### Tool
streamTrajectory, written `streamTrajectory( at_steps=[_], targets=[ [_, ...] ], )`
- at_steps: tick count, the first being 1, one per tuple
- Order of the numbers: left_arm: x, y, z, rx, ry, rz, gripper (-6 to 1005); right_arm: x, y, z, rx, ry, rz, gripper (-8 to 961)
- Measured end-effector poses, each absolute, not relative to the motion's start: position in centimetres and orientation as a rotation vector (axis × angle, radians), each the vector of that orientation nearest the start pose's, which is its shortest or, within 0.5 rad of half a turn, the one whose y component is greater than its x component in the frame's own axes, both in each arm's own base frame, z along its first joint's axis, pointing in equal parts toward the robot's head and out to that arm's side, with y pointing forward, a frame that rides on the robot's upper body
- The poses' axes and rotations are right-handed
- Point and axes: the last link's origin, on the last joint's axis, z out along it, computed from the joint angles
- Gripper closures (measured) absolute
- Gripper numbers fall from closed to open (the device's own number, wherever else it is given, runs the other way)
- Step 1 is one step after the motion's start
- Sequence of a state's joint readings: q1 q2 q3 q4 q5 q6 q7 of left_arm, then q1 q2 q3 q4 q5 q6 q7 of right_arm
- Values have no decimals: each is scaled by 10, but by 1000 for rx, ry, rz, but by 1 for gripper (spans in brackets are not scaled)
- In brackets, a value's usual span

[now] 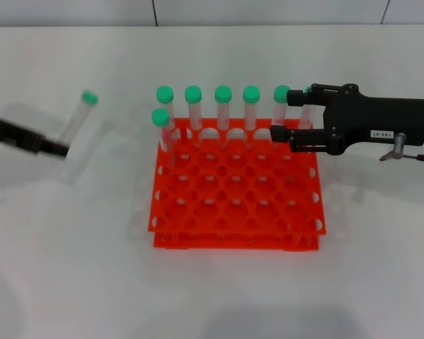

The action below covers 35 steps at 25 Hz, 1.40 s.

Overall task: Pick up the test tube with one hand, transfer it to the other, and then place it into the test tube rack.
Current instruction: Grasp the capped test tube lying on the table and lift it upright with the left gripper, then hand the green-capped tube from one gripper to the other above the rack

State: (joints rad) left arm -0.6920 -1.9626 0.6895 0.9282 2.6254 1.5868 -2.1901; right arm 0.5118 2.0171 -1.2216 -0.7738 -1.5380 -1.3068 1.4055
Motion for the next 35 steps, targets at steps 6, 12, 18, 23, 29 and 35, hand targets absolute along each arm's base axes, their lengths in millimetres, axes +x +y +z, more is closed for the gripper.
streamTrajectory(
  at_steps=[6,12,18,23,29,35],
  targets=[
    [-266,387,93,-2478,-1126,-141,814,207,361,-8,-2715,384,735,187],
    [-246,395,87,-2528,-958,-328,814,206,362,-7,-2708,382,742,186],
    [-223,404,81,-2539,-763,-532,814,207,363,-6,-2701,382,738,186],
    [-210,408,68,-2574,-660,-634,814,207,364,-5,-2696,376,737,186],
    [-192,413,45,-2645,-568,-703,814,208,364,-3,-2691,375,743,186],
    [-181,409,26,-2708,-487,-721,814,207,364,-2,-2692,366,745,186]
  ],
)
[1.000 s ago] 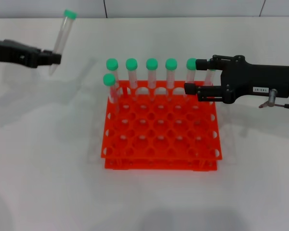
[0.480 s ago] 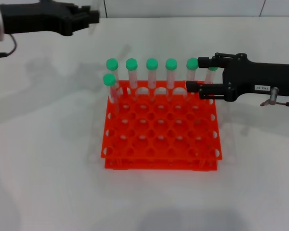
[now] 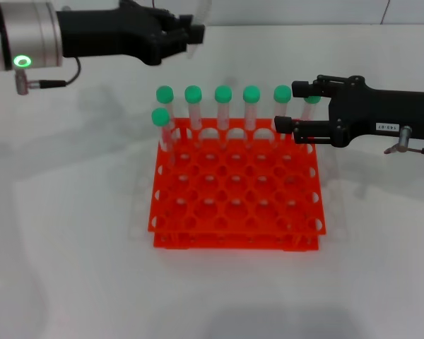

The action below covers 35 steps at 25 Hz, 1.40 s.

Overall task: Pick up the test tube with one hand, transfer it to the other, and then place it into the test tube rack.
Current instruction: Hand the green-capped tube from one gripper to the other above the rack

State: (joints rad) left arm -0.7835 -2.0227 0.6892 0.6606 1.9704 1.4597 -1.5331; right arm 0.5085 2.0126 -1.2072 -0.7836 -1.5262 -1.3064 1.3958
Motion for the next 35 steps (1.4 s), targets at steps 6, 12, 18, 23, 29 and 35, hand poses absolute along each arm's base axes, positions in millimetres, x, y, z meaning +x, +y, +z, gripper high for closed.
streamTrajectory(
  at_steps=[6,12,18,23,29,35],
  targets=[
    [-177,400,18,-2767,-425,-744,814,206,363,-1,-2693,362,746,186],
    [-180,389,12,-2809,-390,-801,814,208,361,-1,-2700,363,749,187],
    [-181,383,4,-2865,-381,-775,814,209,359,-1,-2701,365,750,187],
    [-181,379,-2,-2933,-369,-706,814,210,358,-1,-2706,366,754,187],
    [-184,378,-4,-2955,-381,-660,814,210,357,0,-2701,360,753,186],
    [-187,377,-5,-2954,-390,-644,814,209,357,1,-2700,349,753,186]
  ],
)
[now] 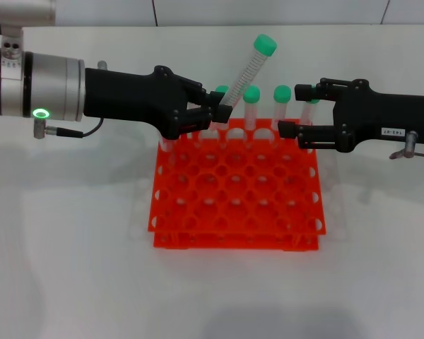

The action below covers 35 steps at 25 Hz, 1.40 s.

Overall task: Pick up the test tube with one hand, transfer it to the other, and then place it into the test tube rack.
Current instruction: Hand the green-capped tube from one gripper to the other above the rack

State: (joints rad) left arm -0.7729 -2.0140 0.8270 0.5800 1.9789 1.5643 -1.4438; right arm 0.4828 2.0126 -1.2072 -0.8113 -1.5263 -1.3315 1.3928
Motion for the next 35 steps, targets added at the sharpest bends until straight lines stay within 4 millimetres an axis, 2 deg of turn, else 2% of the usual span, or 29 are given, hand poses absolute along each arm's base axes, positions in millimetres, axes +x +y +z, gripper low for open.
streamTrajectory(
  at_steps=[19,35],
  targets=[
    [-197,373,-7,-2954,-404,-602,814,208,357,4,-2691,352,780,187],
    [-198,374,-5,-2950,-396,-593,814,205,360,8,-2679,351,794,187]
  ],
)
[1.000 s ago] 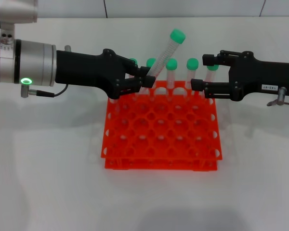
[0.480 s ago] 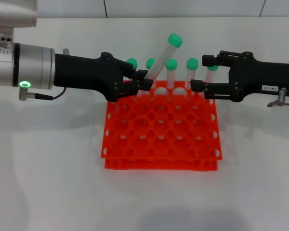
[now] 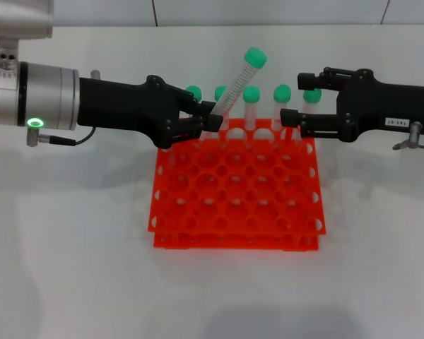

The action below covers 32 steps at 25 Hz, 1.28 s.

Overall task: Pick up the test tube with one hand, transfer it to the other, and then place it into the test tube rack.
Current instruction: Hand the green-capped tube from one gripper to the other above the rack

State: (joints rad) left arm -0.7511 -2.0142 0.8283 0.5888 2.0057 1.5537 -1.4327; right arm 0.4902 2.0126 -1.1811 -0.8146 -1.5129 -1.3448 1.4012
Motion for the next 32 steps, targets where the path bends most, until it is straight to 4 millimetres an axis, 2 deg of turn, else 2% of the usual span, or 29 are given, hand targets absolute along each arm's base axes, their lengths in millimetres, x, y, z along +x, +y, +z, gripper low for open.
streamTrajectory(
  at_steps=[20,32],
  targets=[
    [-204,372,-6,-2940,-418,-570,814,198,363,12,-2664,345,829,186],
    [-192,381,-5,-2942,-366,-563,814,194,365,12,-2669,331,833,187]
  ],
)
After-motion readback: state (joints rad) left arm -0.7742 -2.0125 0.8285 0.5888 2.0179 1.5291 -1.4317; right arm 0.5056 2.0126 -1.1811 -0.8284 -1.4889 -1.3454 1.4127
